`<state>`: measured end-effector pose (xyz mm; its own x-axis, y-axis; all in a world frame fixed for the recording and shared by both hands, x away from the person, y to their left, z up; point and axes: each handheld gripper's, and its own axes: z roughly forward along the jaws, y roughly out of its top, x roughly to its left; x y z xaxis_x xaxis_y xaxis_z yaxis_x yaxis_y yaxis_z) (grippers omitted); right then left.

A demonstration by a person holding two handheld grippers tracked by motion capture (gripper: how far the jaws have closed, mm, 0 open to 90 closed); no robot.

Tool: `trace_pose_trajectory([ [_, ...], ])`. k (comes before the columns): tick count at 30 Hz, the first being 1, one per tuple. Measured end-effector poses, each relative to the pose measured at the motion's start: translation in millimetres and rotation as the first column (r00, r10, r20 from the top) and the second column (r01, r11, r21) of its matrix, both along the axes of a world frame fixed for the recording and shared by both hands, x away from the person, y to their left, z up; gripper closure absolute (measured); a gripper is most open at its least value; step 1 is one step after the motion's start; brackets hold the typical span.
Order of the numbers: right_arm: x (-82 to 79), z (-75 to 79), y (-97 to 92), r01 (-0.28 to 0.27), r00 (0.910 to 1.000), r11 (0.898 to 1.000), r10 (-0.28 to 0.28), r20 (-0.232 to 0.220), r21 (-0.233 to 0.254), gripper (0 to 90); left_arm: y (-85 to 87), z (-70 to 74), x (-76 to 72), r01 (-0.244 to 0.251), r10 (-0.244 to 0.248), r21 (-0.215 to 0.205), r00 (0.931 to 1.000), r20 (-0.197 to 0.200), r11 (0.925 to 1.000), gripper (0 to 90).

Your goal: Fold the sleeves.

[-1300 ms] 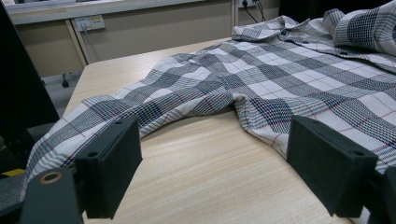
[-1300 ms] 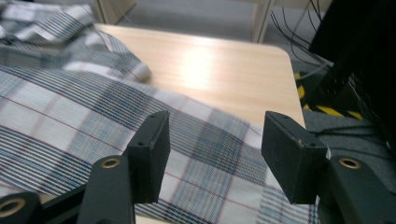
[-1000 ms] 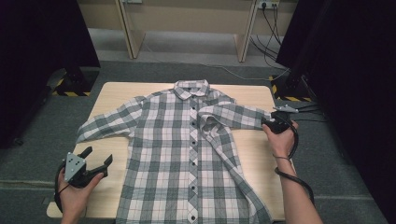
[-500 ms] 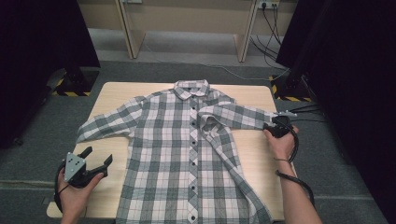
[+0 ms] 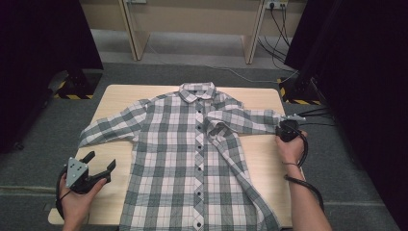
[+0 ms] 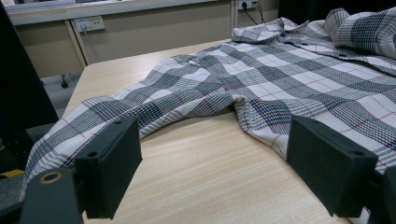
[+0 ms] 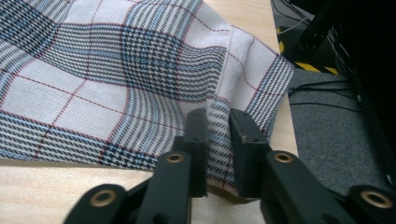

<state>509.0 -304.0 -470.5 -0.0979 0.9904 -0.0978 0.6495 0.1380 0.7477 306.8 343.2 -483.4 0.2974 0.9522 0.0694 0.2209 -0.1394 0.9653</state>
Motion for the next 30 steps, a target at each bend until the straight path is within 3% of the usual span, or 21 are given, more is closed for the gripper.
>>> trace_pose_trajectory([
  [7,-11.7,14.5,0.0,-0.01,0.9928,1.0,0.008,0.12,0.023,80.9,-0.7,0.1,0.5,0.0,0.0,0.007,1.0,-0.004,1.0,17.3],
  [16,-28.0,55.9,5.2,-0.033,0.9536,0.998,0.015,0.301,0.054,81.0,-0.7,0.0,0.1,-0.001,0.001,0.008,1.0,-0.001,1.0,17.3],
  [22,-36.6,87.5,8.9,-0.046,0.9137,0.997,0.019,0.406,0.057,81.1,-0.5,0.0,0.2,-0.001,0.001,0.006,1.0,-0.002,1.0,17.3],
  [30,-48.9,133.0,12.6,-0.064,0.8469,0.997,0.03,0.531,0.046,81.1,-0.9,0.0,0.0,-0.001,0.001,0.009,1.0,-0.001,1.0,17.3],
])
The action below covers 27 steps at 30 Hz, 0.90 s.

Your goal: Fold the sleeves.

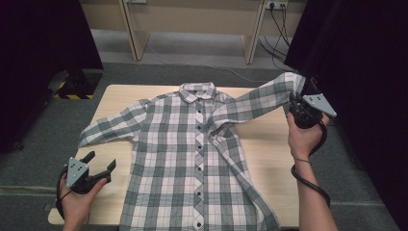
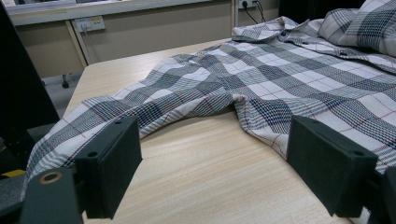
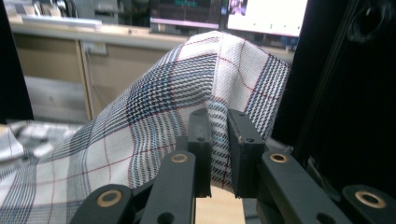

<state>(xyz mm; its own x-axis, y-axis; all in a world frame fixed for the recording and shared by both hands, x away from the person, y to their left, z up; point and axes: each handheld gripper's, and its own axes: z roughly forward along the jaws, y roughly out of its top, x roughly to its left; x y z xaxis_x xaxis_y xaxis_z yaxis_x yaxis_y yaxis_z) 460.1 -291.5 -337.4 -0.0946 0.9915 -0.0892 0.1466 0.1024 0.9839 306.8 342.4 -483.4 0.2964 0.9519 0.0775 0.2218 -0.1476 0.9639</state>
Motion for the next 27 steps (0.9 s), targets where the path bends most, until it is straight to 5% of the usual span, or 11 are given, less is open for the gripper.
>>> trace_pose_trajectory([
  [7,-5.5,40.4,-1.8,-0.001,0.9953,1.0,0.0,0.097,0.014,81.1,0.1,0.0,0.2,-0.001,0.001,-0.001,1.0,-0.001,1.0,17.3],
  [14,-10.3,79.4,-5.2,0.014,0.9815,1.0,-0.018,0.191,0.023,81.1,0.3,0.0,0.2,-0.002,0.002,-0.002,1.0,0.0,1.0,17.3],
  [27,-11.3,127.1,-18.0,0.047,0.9651,0.999,-0.052,0.257,0.028,81.1,0.4,0.0,0.2,-0.003,0.003,-0.005,1.0,0.0,1.0,17.3],
])
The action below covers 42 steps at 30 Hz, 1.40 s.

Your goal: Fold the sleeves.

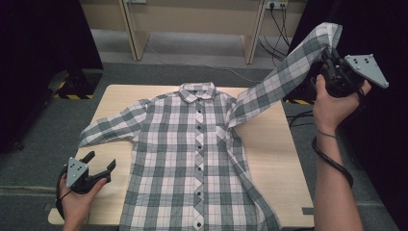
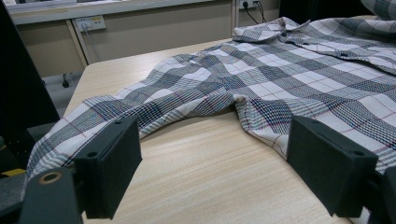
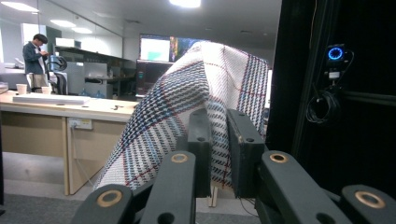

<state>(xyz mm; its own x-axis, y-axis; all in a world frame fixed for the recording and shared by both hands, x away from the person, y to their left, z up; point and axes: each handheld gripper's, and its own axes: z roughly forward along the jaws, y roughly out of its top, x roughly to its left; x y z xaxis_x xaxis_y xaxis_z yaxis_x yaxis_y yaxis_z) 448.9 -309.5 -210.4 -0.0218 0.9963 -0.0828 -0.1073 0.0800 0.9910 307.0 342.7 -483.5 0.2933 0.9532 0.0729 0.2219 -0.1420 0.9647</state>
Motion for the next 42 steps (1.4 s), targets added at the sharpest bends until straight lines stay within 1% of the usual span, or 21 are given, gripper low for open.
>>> trace_pose_trajectory([
  [5,4.0,13.8,-10.8,0.028,0.9996,1.0,-0.028,-0.003,-0.011,81.1,0.3,0.0,0.0,-0.001,0.001,-0.005,1.0,0.0,1.0,17.2],
  [9,5.5,23.7,-24.8,0.059,0.9982,0.998,-0.059,-0.009,0.002,81.1,0.5,0.0,0.1,-0.002,0.002,-0.007,1.0,-0.001,1.0,17.2],
  [16,9.2,35.0,-51.2,0.119,0.9917,0.993,-0.119,-0.049,-0.001,81.1,0.1,0.0,0.0,-0.003,0.003,-0.004,1.0,-0.001,1.0,17.2],
  [21,10.7,33.9,-64.9,0.146,0.9858,0.989,-0.145,-0.084,0.002,81.0,-0.1,0.0,0.1,-0.003,0.003,0.001,1.0,-0.002,1.0,17.2],
  [24,11.9,28.7,-69.4,0.153,0.9813,0.988,-0.151,-0.119,0.004,81.0,-0.2,0.0,0.0,-0.004,0.004,0.002,1.0,-0.001,1.0,17.3],
  [28,12.8,17.3,-71.9,0.152,0.9765,0.988,-0.148,-0.157,0.013,80.9,-0.1,0.0,0.1,-0.004,0.004,0.0,1.0,-0.001,1.0,17.2],
  [31,11.3,9.8,-68.3,0.135,0.9773,0.991,-0.131,-0.166,0.015,80.8,-0.1,0.1,0.2,-0.005,0.005,0.002,1.0,-0.003,1.0,17.2],
  [33,9.7,7.7,-64.0,0.119,0.9801,0.993,-0.114,-0.162,0.02,80.8,-0.3,0.1,0.3,-0.005,0.005,0.003,1.0,-0.003,1.0,17.1],
  [36,6.5,8.5,-57.0,0.088,0.9859,0.995,-0.08,-0.146,0.048,80.7,-0.3,0.0,0.0,-0.005,0.005,0.003,1.0,-0.001,1.0,17.1],
  [39,1.7,10.3,-45.3,0.051,0.9914,0.997,-0.043,-0.124,0.059,80.7,-0.3,0.1,0.2,-0.005,0.005,0.003,1.0,-0.003,1.0,17.1],
  [42,-2.6,11.5,-31.8,0.008,0.9944,0.997,0.0,-0.105,0.073,80.6,-0.5,0.0,0.0,-0.004,0.004,0.004,1.0,-0.001,1.0,17.1],
])
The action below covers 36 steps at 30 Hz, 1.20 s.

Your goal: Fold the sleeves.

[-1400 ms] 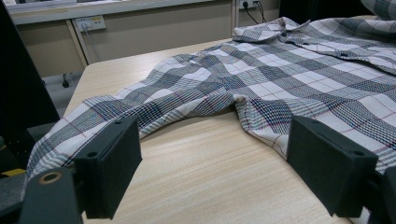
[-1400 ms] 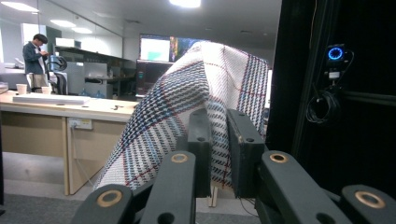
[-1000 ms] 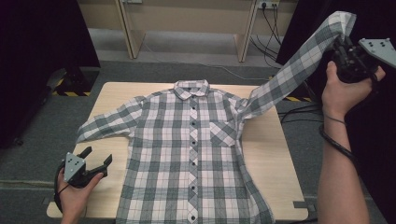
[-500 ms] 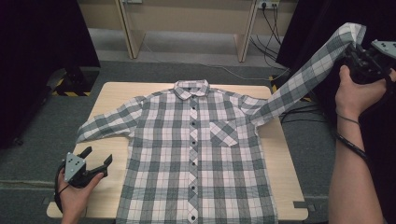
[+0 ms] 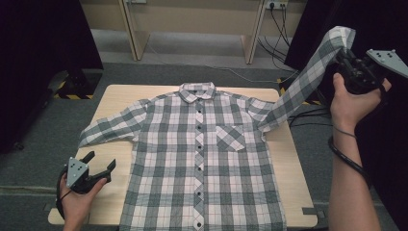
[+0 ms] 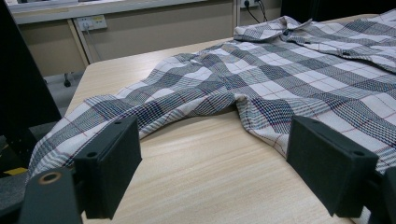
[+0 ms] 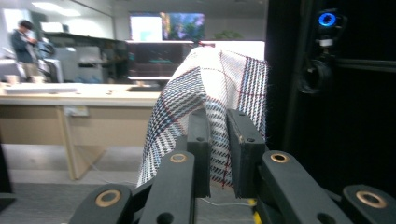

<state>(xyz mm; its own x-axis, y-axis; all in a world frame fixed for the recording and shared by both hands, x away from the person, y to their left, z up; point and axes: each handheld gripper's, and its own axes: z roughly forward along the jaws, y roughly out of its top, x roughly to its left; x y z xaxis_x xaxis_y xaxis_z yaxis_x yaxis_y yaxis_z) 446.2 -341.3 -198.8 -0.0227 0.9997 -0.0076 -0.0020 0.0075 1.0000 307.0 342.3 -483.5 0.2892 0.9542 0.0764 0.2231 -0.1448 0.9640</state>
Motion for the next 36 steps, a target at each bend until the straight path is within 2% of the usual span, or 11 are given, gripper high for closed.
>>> trace_pose_trajectory([
  [2,-1.9,0.3,9.3,-0.03,0.9995,0.999,0.03,0.008,0.017,80.6,0.2,0.0,-0.2,0.0,0.0,-0.001,1.0,0.001,1.0,17.2],
  [10,-1.0,-0.4,44.8,-0.112,0.9935,0.993,0.111,0.027,0.027,80.5,0.6,0.0,-0.3,-0.001,0.001,-0.008,1.0,0.003,1.0,17.1],
  [14,-1.2,-0.5,55.4,-0.122,0.9913,0.992,0.12,0.055,0.033,80.6,0.9,-0.1,-0.2,0.0,0.0,-0.01,1.0,0.003,0.9999,17.1],
  [24,-2.6,-3.0,76.2,-0.16,0.9841,0.987,0.157,0.084,0.032,80.6,0.6,0.0,-0.2,0.001,-0.001,-0.005,1.0,0.001,1.0,17.1],
  [36,-6.0,-10.2,108.1,-0.227,0.9704,0.974,0.226,0.084,0.003,80.6,0.8,0.0,-0.5,0.001,-0.001,-0.007,1.0,0.004,1.0,17.1],
])
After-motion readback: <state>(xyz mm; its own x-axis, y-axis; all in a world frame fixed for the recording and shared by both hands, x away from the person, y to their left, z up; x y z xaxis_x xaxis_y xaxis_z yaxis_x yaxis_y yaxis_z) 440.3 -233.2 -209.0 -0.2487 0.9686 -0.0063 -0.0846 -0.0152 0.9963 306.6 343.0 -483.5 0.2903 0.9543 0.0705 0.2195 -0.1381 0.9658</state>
